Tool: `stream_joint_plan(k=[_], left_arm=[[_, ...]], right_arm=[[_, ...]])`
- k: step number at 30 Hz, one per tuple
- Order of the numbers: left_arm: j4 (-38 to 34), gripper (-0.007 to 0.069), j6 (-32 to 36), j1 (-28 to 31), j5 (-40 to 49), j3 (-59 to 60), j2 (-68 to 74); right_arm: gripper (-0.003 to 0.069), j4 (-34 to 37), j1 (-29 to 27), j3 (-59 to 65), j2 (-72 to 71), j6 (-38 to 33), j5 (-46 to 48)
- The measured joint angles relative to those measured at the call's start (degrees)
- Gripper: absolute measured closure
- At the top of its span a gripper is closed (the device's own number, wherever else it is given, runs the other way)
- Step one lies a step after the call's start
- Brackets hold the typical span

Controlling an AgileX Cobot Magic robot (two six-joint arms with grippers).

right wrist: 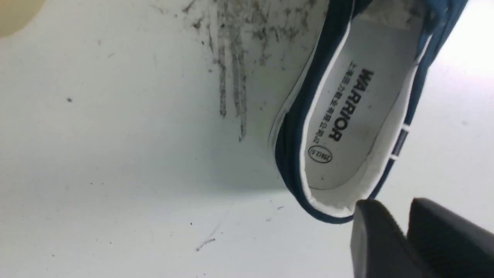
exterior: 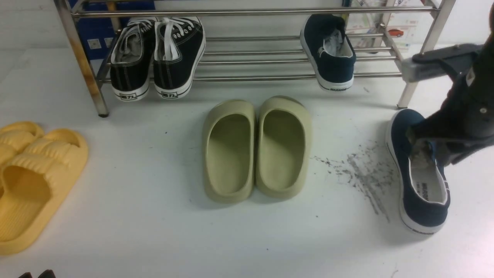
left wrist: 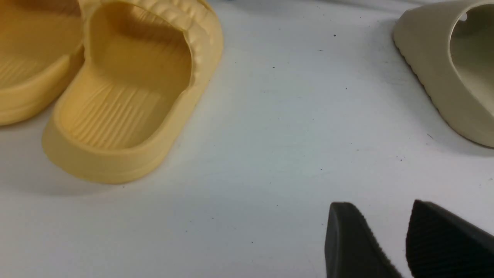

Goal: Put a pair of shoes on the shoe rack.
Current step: Use the right arm to grab the shoe closest to it

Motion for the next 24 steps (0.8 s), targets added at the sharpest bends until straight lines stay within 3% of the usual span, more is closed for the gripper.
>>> stream_joint_plan(k=[6, 9, 12, 20, 22, 24], left_arm=[[0.0, 0.0386, 0.0, 0.0, 0.0, 0.0, 0.0], [0.0, 0.0386, 0.0, 0.0, 0.0, 0.0, 0.0], [0.0, 0.0386, 0.0, 0.0, 0.0, 0.0, 0.0], [0.0, 0.0386, 0.0, 0.0, 0.0, 0.0, 0.0], [0.0, 0.0386, 0.0, 0.0, 0.0, 0.0, 0.0], [0.0, 0.0386, 0.0, 0.0, 0.0, 0.0, 0.0]], right_arm=[[0.0261, 0.3, 0.1, 7.0, 0.9, 5.2, -6.5], [0.0201, -0.4, 1.5, 7.4, 2.5, 6.4, -8.1], [0.0188, -3.3, 4.5, 7.4, 5.2, 8.3, -9.5], [0.0256, -9.5, 5.6, 7.4, 12.0, 14.9, -11.9], [0.0333, -9.5, 5.7, 7.4, 12.1, 15.2, -13.6], [0.0456, -9.8, 5.7, 7.4, 12.1, 15.2, -14.7]])
